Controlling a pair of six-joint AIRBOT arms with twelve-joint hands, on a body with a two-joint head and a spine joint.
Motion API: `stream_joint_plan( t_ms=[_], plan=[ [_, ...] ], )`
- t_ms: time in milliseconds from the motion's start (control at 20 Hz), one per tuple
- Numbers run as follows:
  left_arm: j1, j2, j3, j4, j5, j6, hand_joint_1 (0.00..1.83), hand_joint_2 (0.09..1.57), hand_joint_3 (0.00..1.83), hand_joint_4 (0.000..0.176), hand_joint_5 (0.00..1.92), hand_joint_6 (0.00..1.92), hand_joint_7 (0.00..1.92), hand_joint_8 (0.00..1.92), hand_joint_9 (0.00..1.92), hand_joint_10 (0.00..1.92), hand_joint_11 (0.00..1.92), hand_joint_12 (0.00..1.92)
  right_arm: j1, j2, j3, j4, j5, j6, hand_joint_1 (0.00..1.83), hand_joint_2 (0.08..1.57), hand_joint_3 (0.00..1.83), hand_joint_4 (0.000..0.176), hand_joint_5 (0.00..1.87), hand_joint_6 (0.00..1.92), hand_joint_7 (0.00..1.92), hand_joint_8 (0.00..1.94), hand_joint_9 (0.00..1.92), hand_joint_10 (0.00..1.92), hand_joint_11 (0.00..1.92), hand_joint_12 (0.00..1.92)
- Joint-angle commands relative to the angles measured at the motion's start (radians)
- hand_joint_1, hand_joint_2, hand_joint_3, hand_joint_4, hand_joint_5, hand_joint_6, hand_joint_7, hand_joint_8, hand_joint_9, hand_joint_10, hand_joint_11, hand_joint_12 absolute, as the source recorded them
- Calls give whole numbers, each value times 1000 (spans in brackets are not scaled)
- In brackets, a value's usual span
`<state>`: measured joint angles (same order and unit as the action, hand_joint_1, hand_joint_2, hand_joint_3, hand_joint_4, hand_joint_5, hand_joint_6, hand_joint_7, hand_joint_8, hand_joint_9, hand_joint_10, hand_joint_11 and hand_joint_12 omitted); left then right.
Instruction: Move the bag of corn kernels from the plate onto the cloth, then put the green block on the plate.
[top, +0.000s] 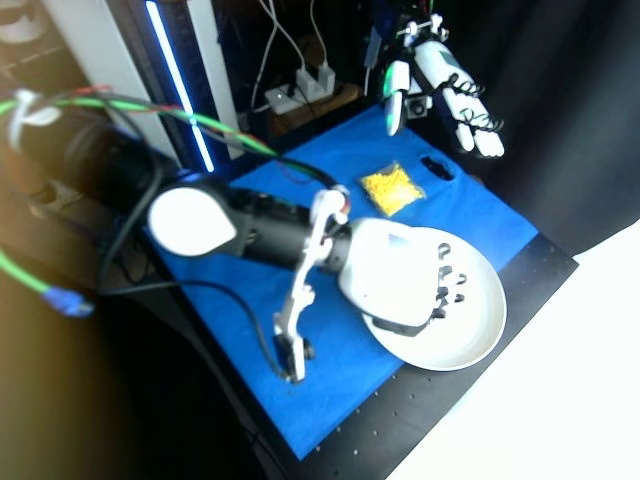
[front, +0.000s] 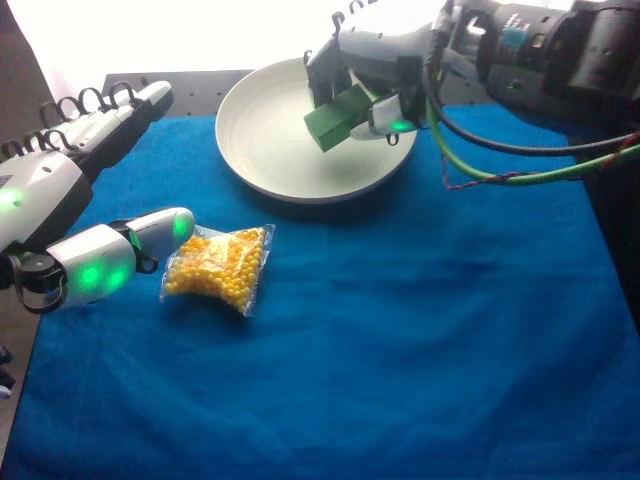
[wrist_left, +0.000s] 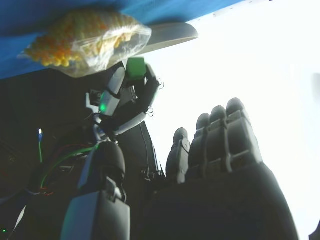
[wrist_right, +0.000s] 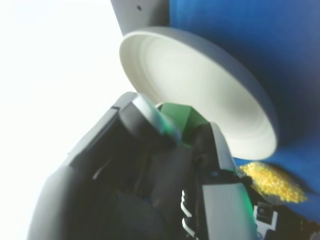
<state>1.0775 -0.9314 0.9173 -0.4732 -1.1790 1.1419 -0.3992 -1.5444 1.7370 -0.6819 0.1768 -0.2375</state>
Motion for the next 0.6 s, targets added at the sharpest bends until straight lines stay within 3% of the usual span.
stream_joint_plan(
  t_ms=[0,50,100,150,200,250,300,400,450,550],
  plan=[
    [-6,-2,6,22,-124,-7,335,1292,7,142,0,0,0,0,0,0,0,0,18,-5,7,7,47,-1,1048,1330,0,0,580,1542,647,912,674,1087,524,1699],
    [-6,-3,5,22,-124,-7,332,1295,8,143,0,0,0,0,0,0,0,0,18,-7,7,4,36,-1,1075,1296,0,0,402,946,617,596,616,965,445,1647],
    [-6,-4,5,22,-124,-9,325,1289,4,117,0,0,0,0,0,0,0,0,18,-7,6,4,36,-1,1016,1248,0,0,323,402,452,171,300,656,34,1599],
    [-6,-5,6,22,-124,-9,325,1289,4,117,0,0,0,0,0,0,0,0,18,-7,4,4,36,-1,1016,1248,0,0,323,402,452,171,300,656,34,1599],
    [-6,-7,7,22,-124,-9,343,1296,5,139,0,0,0,0,0,0,0,0,18,-7,2,4,36,-1,891,1268,1,0,274,170,310,14,190,255,0,1148],
    [-6,-8,8,22,-123,-10,343,1296,5,139,0,0,0,0,0,0,0,0,18,-7,0,4,36,-1,891,1268,1,0,274,170,310,14,190,255,0,1148],
    [-6,-8,8,21,-122,-11,331,1296,4,120,0,0,0,0,0,0,0,0,18,-7,0,1,36,-1,856,1268,0,0,253,116,267,3,171,193,0,1029],
    [-5,-8,8,18,-120,-11,315,1299,4,113,0,0,0,0,0,0,0,0,17,-7,-5,-4,36,-1,774,1268,0,0,137,26,143,0,90,112,0,804],
    [-5,-8,8,17,-120,-12,331,1299,3,126,0,0,0,0,0,0,0,0,18,-7,-14,-5,36,-1,747,1249,0,0,44,1,82,1,62,62,0,556],
    [-5,-8,6,14,-121,-12,375,1296,0,128,0,0,0,0,0,0,0,0,18,17,-51,-30,39,-1,816,1232,0,0,53,5,77,0,59,46,0,458]
  ],
)
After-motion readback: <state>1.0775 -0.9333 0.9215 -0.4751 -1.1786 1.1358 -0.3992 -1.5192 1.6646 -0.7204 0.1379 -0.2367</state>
